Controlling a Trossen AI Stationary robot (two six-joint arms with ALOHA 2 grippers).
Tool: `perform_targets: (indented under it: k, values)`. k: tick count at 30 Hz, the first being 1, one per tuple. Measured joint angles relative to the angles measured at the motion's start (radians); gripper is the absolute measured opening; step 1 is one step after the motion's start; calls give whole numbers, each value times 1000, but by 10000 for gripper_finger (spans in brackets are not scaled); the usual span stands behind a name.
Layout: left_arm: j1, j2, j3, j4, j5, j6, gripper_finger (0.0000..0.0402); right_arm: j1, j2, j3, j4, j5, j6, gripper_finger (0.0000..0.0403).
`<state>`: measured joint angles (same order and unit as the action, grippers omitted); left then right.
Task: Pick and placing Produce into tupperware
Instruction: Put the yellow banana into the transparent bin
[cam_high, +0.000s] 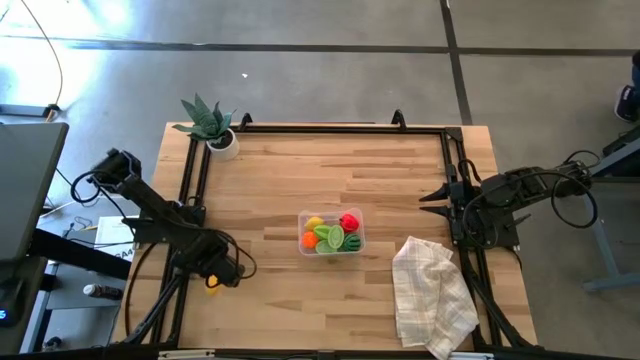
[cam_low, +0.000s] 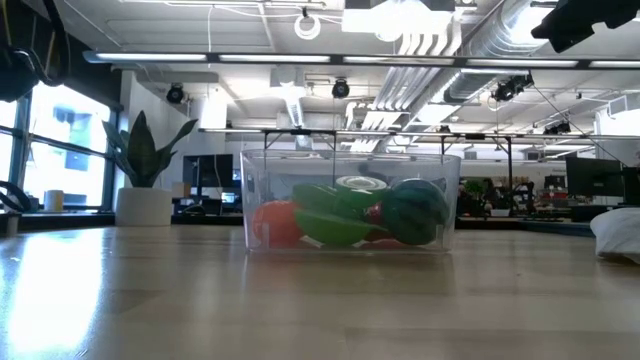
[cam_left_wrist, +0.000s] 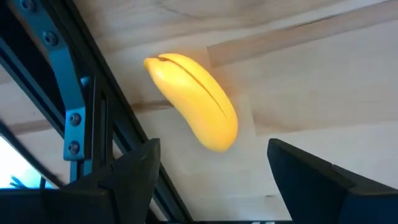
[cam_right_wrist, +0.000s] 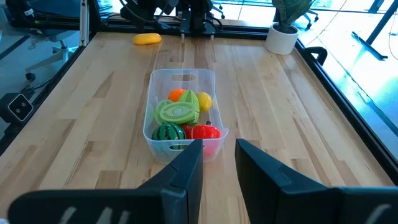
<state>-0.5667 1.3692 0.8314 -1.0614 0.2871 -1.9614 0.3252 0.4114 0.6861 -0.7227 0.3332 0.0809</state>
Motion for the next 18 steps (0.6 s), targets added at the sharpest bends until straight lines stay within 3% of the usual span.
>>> perform_targets:
  k: [18]
  values:
    - [-2, 124, 0, 37, 40, 2, 287, 0, 0, 0, 0, 0, 0, 84]
